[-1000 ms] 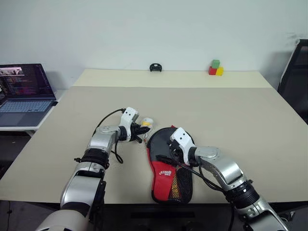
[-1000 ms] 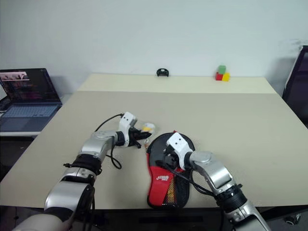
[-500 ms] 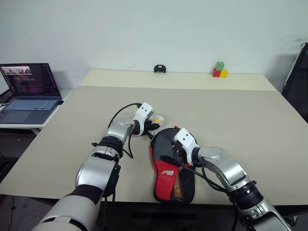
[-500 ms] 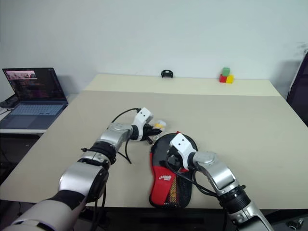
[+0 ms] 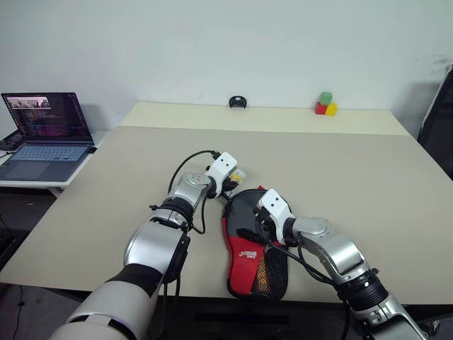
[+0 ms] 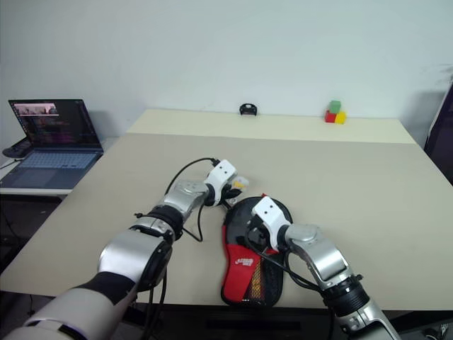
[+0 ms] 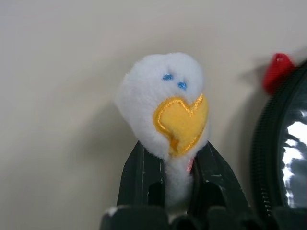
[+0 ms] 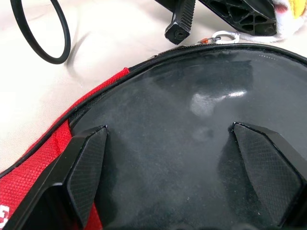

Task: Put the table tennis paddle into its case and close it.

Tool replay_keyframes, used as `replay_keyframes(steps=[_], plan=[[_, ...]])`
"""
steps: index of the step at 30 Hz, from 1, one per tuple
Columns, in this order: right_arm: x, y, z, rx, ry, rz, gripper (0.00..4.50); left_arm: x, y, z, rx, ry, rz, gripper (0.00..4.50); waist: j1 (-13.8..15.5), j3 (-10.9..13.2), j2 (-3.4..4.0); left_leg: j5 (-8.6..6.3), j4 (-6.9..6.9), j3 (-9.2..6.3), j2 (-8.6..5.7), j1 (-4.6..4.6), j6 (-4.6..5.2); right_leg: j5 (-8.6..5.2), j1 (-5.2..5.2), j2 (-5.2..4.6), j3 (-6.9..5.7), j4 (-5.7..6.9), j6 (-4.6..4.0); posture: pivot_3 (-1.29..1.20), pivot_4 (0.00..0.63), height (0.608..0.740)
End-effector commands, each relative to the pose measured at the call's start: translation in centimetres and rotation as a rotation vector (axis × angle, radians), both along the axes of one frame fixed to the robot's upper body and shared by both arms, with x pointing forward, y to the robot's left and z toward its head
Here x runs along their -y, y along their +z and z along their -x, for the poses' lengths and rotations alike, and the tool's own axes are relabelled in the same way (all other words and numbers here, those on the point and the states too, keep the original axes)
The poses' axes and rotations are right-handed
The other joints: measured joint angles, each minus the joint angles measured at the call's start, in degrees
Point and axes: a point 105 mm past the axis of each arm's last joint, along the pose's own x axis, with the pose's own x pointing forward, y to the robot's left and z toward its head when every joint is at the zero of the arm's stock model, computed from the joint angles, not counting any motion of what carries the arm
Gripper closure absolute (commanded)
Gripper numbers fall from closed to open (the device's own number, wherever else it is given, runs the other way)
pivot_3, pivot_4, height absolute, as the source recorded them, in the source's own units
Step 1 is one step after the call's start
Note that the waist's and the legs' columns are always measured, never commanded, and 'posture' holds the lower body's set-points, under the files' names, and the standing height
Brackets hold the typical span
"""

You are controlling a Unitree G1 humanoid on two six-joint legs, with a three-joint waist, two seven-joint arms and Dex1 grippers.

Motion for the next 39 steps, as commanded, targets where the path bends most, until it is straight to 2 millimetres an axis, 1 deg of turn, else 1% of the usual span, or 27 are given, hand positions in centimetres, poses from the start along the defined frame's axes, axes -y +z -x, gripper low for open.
replay_keyframes(steps=[1, 7, 11, 20, 27, 30, 34, 37, 39], plan=[[3.1, -6.8, 2.0, -0.272, -0.140, 0.111, 0.00, 2.4, 4.2, -1.2, 0.184, -0.017, -0.038, 4.27, 0.31, -0.03, -0.05, 0.00, 0.01, -0.01, -0.02, 0.00, 0.00, 0.00, 0.02, -0.02, -0.01, -0.01, 0.00, 0.00, 0.150, 0.740], [3.8, -6.8, 2.2, -0.275, -0.201, 0.092, 0.00, 4.2, 5.2, -1.1, 0.227, -0.036, -0.038, 4.27, 0.16, -0.16, 0.05, 0.00, -0.04, 0.01, -0.04, 0.24, 0.00, -0.01, 0.26, 0.00, -0.02, -0.02, 0.04, 0.00, 0.150, 0.740], [4.1, -6.9, 2.4, -0.279, -0.237, 0.081, 0.00, 5.7, 5.3, -0.8, 0.247, -0.071, -0.053, 4.27, 0.24, -0.17, 0.04, 0.00, -0.04, -0.05, -0.10, 0.36, 0.00, -0.02, 0.45, 0.02, -0.10, -0.04, 0.06, 0.00, 0.150, 0.740], [3.4, -7.0, 3.5, -0.295, -0.300, 0.046, 0.00, 9.6, 5.7, 0.2, 0.312, -0.151, -0.076, 4.27, 0.25, -0.17, 0.03, 0.00, -0.05, -0.18, -0.19, 0.39, 0.00, -0.10, 0.56, 0.01, -0.19, -0.07, 0.18, 0.00, 0.150, 0.740], [3.1, -7.0, 4.1, -0.302, -0.325, 0.039, 0.00, 12.6, 6.7, 1.1, 0.387, -0.209, -0.097, 4.27, 0.24, -0.17, 0.03, 0.00, -0.08, -0.19, -0.21, 0.39, 0.00, -0.13, 0.57, 0.01, -0.22, -0.09, 0.23, 0.00, 0.150, 0.740], [3.1, -7.1, 4.2, -0.304, -0.334, 0.037, 0.00, 14.2, 7.4, 1.8, 0.434, -0.249, -0.109, 4.27, 0.25, -0.16, 0.03, 0.00, -0.09, -0.21, -0.24, 0.37, 0.00, -0.15, 0.57, 0.00, -0.25, -0.11, 0.26, 0.00, 0.150, 0.740], [3.2, -7.1, 4.4, -0.306, -0.343, 0.038, 0.00, 17.1, 7.8, 3.3, 0.446, -0.332, -0.080, 4.27, 0.27, -0.17, 0.03, -0.01, -0.10, -0.27, -0.26, 0.32, 0.00, -0.16, 0.58, -0.04, -0.49, -0.16, 0.29, 0.00, 0.150, 0.740], [3.3, -7.1, 4.4, -0.306, -0.350, 0.039, 0.00, 18.9, 7.1, 4.7, 0.422, -0.404, -0.063, 4.27, -0.06, -0.17, 0.05, -0.01, -0.14, -0.32, -0.29, 0.31, 0.00, -0.19, 0.57, -0.07, -0.57, -0.17, 0.32, 0.00, 0.150, 0.740], [3.3, -7.1, 4.4, -0.305, -0.352, 0.038, 0.00, 19.6, 6.5, 5.4, 0.398, -0.439, -0.057, 4.27, -0.06, -0.17, 0.05, -0.01, -0.15, -0.40, -0.28, 0.31, 0.00, -0.20, 0.57, -0.07, -0.66, -0.16, 0.32, 0.00, 0.150, 0.740]])
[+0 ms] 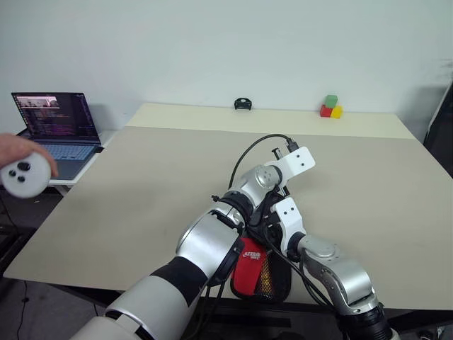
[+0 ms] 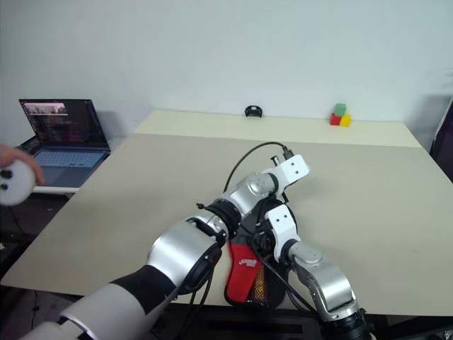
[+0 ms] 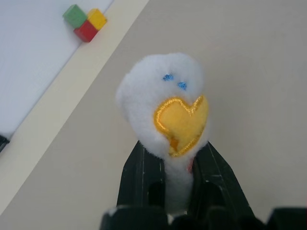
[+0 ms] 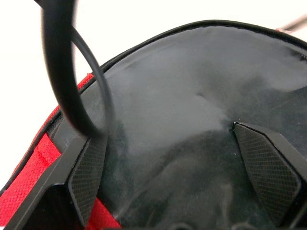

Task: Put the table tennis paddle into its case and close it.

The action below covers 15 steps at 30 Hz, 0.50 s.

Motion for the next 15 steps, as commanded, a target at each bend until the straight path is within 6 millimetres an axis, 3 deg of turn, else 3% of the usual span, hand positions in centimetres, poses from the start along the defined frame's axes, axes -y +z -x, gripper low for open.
replay_keyframes(steps=[1, 7, 15], plan=[[1.7, -6.6, 2.5, -0.300, -0.049, 0.085, 0.00, 4.6, 1.4, 2.7, 0.027, -0.161, 0.044, 4.27, 0.00, 0.00, 0.00, 0.00, 0.00, -0.05, 0.00, 0.00, 0.00, 0.00, 0.02, 0.00, -0.07, 0.00, 0.00, 0.00, 0.150, 0.740], [1.7, -6.5, 2.3, -0.295, -0.049, 0.084, 0.00, 3.6, -1.8, 3.0, -0.068, -0.166, -0.036, 4.27, -0.02, -0.01, 0.01, 0.00, 0.00, -0.08, -0.01, 0.00, 0.00, -0.01, 0.05, 0.00, -0.11, -0.02, 0.00, 0.00, 0.150, 0.740], [1.4, -6.6, 2.2, -0.298, -0.031, 0.088, 0.00, 1.7, -4.5, 3.0, -0.151, -0.156, -0.098, 1.58, -0.17, -0.02, 0.02, 0.00, 0.00, -0.11, 0.00, 0.02, 0.00, -0.02, 0.07, 0.00, -0.12, -0.01, 0.00, 0.00, 0.150, 0.740]])
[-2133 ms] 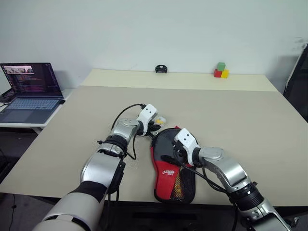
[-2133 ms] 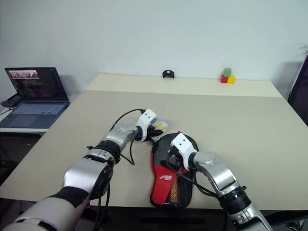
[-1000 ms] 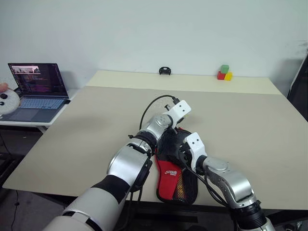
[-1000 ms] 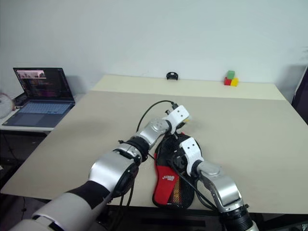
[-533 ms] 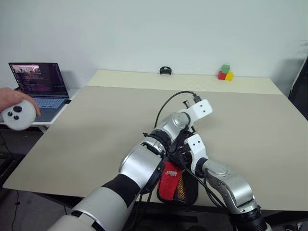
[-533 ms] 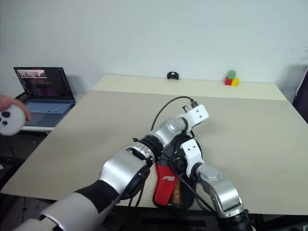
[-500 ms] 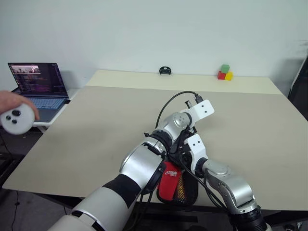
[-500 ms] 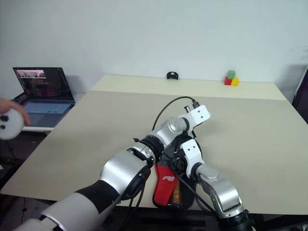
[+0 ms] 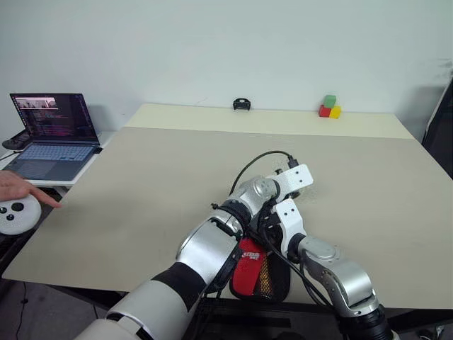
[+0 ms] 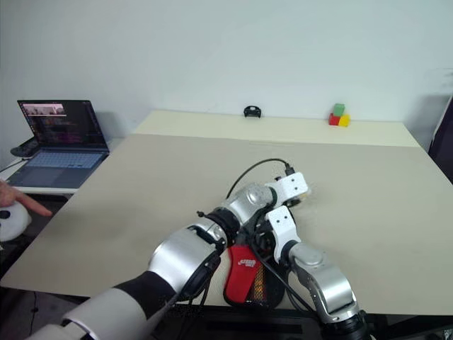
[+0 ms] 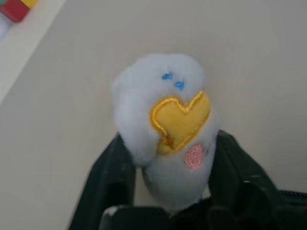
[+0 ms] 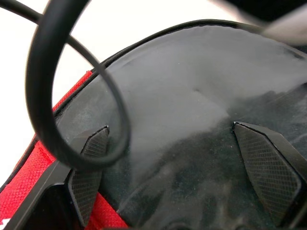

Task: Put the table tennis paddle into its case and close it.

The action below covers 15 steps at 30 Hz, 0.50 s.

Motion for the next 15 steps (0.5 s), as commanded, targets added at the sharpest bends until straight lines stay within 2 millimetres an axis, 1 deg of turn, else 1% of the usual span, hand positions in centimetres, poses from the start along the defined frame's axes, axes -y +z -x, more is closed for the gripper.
replay_keyframes(steps=[1, 3, 4, 5, 7, 9, 10, 11, 13, 15], plan=[[1.4, -6.6, 2.2, -0.295, -0.028, 0.087, 0.00, 2.1, -0.2, 1.4, -0.006, -0.069, 0.009, 1.19, -0.02, 0.00, 0.00, 0.00, 0.00, 0.00, 0.00, 0.00, 0.00, 0.00, 0.00, 0.00, 0.00, 0.00, 0.00, 0.00, 0.150, 0.740], [1.4, -6.6, 2.0, -0.294, -0.025, 0.090, 0.00, 2.1, 0.2, 1.3, -0.003, -0.066, 0.026, 0.49, -0.09, 0.00, 0.00, 0.00, 0.00, 0.00, 0.00, 0.01, 0.00, 0.00, 0.00, 0.00, 0.00, 0.00, 0.00, 0.00, 0.150, 0.740], [1.4, -6.6, 1.9, -0.293, -0.021, 0.091, 0.00, 2.1, 0.6, 1.1, -0.004, -0.060, 0.041, 0.23, -0.14, -0.01, 0.01, 0.00, 0.00, 0.00, 0.01, 0.02, 0.00, 0.00, 0.01, 0.00, 0.00, 0.00, 0.00, 0.00, 0.150, 0.740], [1.5, -6.6, 1.8, -0.293, -0.019, 0.092, 0.00, 2.1, 0.8, 1.0, -0.004, -0.055, 0.052, 0.23, -0.19, -0.01, 0.01, 0.00, 0.00, 0.00, 0.02, 0.05, 0.00, 0.00, 0.03, 0.01, 0.00, 0.01, 0.00, 0.00, 0.150, 0.740], [1.5, -6.6, 1.5, -0.289, -0.008, 0.099, 0.00, 1.5, 2.2, 0.3, -0.009, -0.032, 0.104, 0.23, -0.33, -0.01, 0.00, 0.00, 0.00, 0.00, 0.02, 0.07, 0.00, 0.00, 0.05, 0.01, 0.00, 0.02, 0.00, 0.00, 0.150, 0.740], [1.6, -6.5, 1.1, -0.285, -0.008, 0.097, 0.00, 0.2, 3.1, -0.7, 0.003, 0.011, 0.125, 0.23, -0.44, -0.01, 0.00, 0.00, 0.00, 0.00, 0.04, 0.12, 0.00, 0.00, 0.09, 0.02, 0.00, 0.04, 0.01, 0.00, 0.150, 0.740], [1.7, -6.4, 0.9, -0.285, -0.009, 0.095, 0.00, -0.2, 3.2, -1.0, 0.005, 0.026, 0.126, 0.23, -0.54, 0.00, 0.00, 0.00, 0.00, 0.00, 0.05, 0.21, 0.00, -0.01, 0.17, 0.02, 0.00, 0.06, 0.02, 0.00, 0.150, 0.740], [1.8, -6.4, 0.7, -0.284, -0.009, 0.094, 0.00, -1.2, 3.3, -1.6, 0.016, 0.054, 0.119, 0.23, -0.65, 0.00, 0.00, 0.00, -0.01, 0.00, 0.05, 0.31, 0.00, -0.14, 0.24, 0.02, 0.01, 0.06, 0.24, 0.00, 0.150, 0.740], [1.9, -6.4, 0.5, -0.284, -0.006, 0.095, 0.00, -3.2, 3.5, -2.6, 0.012, 0.110, 0.129, 0.23, -1.18, 0.00, 0.01, 0.00, -0.04, 0.01, 0.09, 0.57, 0.00, -0.16, 0.48, 0.02, 0.03, 0.07, 0.27, 0.00, 0.150, 0.740], [2.1, -6.4, 0.4, -0.284, -0.003, 0.096, 0.00, -4.3, 3.9, -3.1, 0.011, 0.141, 0.144, 0.23, -1.56, -0.01, 0.04, 0.00, -0.06, -0.01, 0.15, 0.74, 0.00, -0.17, 0.65, 0.01, 0.01, 0.06, 0.29, 0.00, 0.150, 0.740]])
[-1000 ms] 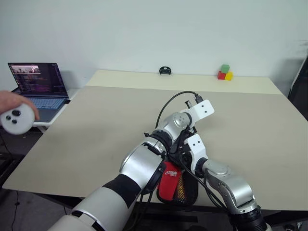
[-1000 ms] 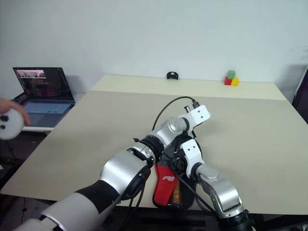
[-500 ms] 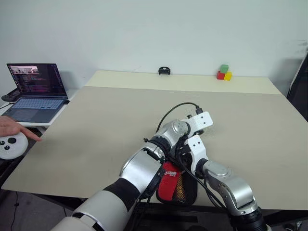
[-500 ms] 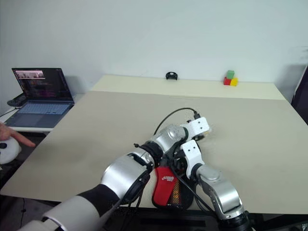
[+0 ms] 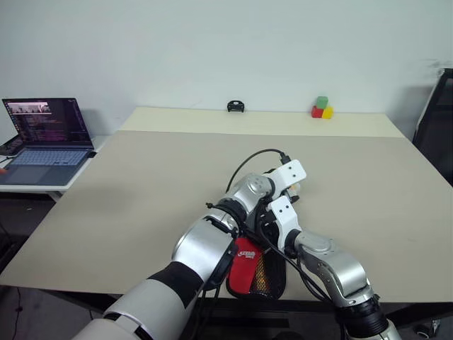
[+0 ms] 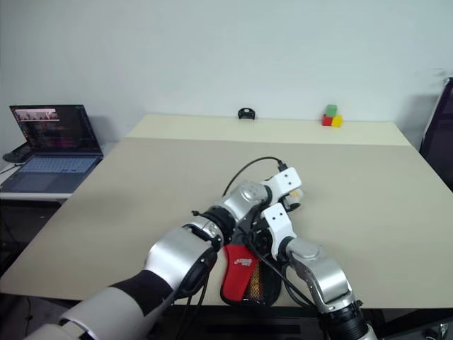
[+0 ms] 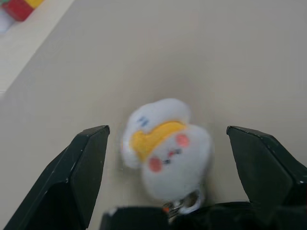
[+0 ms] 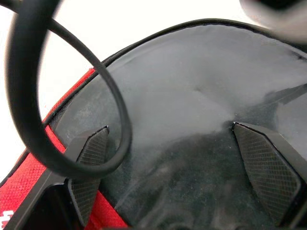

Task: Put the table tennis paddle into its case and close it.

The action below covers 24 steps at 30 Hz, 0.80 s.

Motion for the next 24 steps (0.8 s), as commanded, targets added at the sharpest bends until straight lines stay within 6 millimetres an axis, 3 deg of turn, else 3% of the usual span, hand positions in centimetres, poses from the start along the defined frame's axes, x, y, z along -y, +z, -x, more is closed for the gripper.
replay_keyframes(steps=[1, 3, 6, 13, 17, 24], plan=[[2.9, -6.2, 1.3, -0.252, -0.070, 0.103, 0.00, -1.9, 2.9, -1.6, 0.065, 0.058, 0.049, 0.23, -0.13, 0.00, 0.01, 0.00, 0.00, -0.03, 0.02, 0.01, 0.00, 0.00, 0.01, 0.00, -0.02, 0.00, 0.01, 0.00, 0.150, 0.740], [3.1, -6.3, 1.2, -0.251, -0.064, 0.109, 0.00, -3.3, 3.5, -2.2, 0.074, 0.088, 0.062, 0.23, -0.12, 0.00, 0.00, 0.00, 0.00, -0.10, 0.03, 0.00, -0.01, 0.00, 0.03, 0.00, -0.09, -0.02, 0.01, 0.00, 0.150, 0.740], [3.2, -6.2, 0.9, -0.249, -0.054, 0.114, 0.00, -7.0, 4.7, -3.4, 0.109, 0.153, 0.067, 0.23, -0.15, 0.01, -0.01, 0.00, 0.01, -0.09, 0.01, 0.00, -0.01, 0.00, 0.05, 0.00, -0.09, -0.03, 0.00, 0.00, 0.150, 0.740], [3.7, -6.3, 0.3, -0.245, -0.040, 0.119, 0.00, -11.8, 5.2, -4.1, 0.145, 0.210, 0.050, 0.23, -0.07, 0.00, -0.02, 0.01, 0.02, -0.17, 0.02, 0.02, -0.02, 0.01, 0.10, -0.01, -0.14, -0.04, -0.01, 0.00, 0.150, 0.740], [4.1, -5.4, -0.1, -0.220, -0.005, 0.120, 0.00, -16.6, 5.1, -2.2, -0.014, 0.120, 0.367, 0.23, -0.36, 0.01, 0.11, 0.01, 0.01, -0.15, 0.06, 0.04, -0.03, 0.04, 0.08, -0.04, -0.12, -0.03, -0.08, 0.00, 0.150, 0.740], [4.7, -3.3, -0.1, -0.166, 0.070, 0.098, 0.00, -18.1, 3.9, 2.8, -0.145, -0.079, 0.518, 0.23, 0.39, 0.07, 0.05, 0.00, -0.04, -0.31, 0.11, -0.22, -0.05, 0.10, -0.31, -0.11, -0.06, -0.15, -0.47, 0.00, 0.150, 0.740]])
